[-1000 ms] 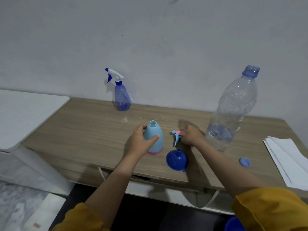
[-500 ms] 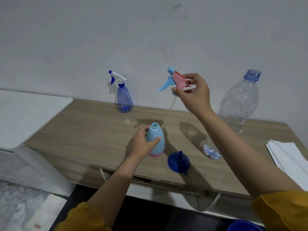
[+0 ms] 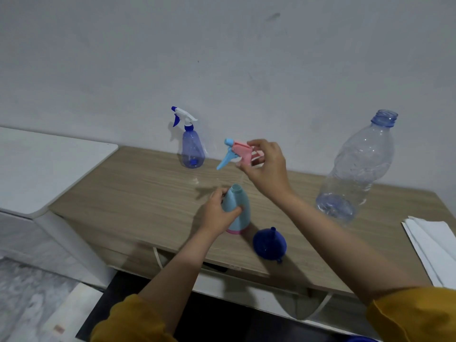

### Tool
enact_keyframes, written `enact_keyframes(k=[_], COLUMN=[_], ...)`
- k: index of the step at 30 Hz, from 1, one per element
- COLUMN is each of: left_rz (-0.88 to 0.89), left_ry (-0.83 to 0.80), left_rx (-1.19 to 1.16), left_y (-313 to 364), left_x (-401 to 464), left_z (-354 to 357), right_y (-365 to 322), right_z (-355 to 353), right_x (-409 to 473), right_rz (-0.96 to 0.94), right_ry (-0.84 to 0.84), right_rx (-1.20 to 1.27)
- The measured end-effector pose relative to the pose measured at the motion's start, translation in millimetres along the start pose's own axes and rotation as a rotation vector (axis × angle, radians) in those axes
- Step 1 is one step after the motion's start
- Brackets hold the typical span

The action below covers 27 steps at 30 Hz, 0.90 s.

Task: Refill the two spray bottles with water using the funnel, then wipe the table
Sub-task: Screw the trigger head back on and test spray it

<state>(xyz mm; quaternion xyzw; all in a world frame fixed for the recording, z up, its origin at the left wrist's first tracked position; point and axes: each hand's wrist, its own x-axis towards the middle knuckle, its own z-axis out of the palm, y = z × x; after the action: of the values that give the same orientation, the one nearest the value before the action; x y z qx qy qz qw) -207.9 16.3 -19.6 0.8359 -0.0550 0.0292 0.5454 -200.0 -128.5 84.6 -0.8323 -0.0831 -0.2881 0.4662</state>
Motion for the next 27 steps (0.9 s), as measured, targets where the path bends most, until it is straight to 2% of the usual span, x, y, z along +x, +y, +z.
enact_keyframes(k=[5, 12, 15, 17, 23, 27], left_rz=[0.017, 0.037, 0.029, 0.011, -0.016, -0.019], left_ry=[0.005, 0.017, 0.008, 0.009, 0.031, 0.039], left_rx=[-0.047, -0.083, -0.096, -0.112, -0.133, -0.13], left_y=[2, -1, 0, 1, 1, 2], left_x=[-2, -6, -7, -7, -8, -8], left_z=[1, 2, 2, 2, 4, 4], right_y=[20, 30, 38, 43, 37, 34], right_z=[20, 31, 28, 26, 21, 16], right_x=[-23, -37, -31, -31, -25, -20], right_rz=[0.051, 0.131, 0.197, 0.232, 0.401, 0.353], right_ry=[-0.119, -0.113, -0.247, -0.31, -0.329, -0.405], right_rx=[-0.044, -0.012, -0.006, 0.017, 0.194, 0.095])
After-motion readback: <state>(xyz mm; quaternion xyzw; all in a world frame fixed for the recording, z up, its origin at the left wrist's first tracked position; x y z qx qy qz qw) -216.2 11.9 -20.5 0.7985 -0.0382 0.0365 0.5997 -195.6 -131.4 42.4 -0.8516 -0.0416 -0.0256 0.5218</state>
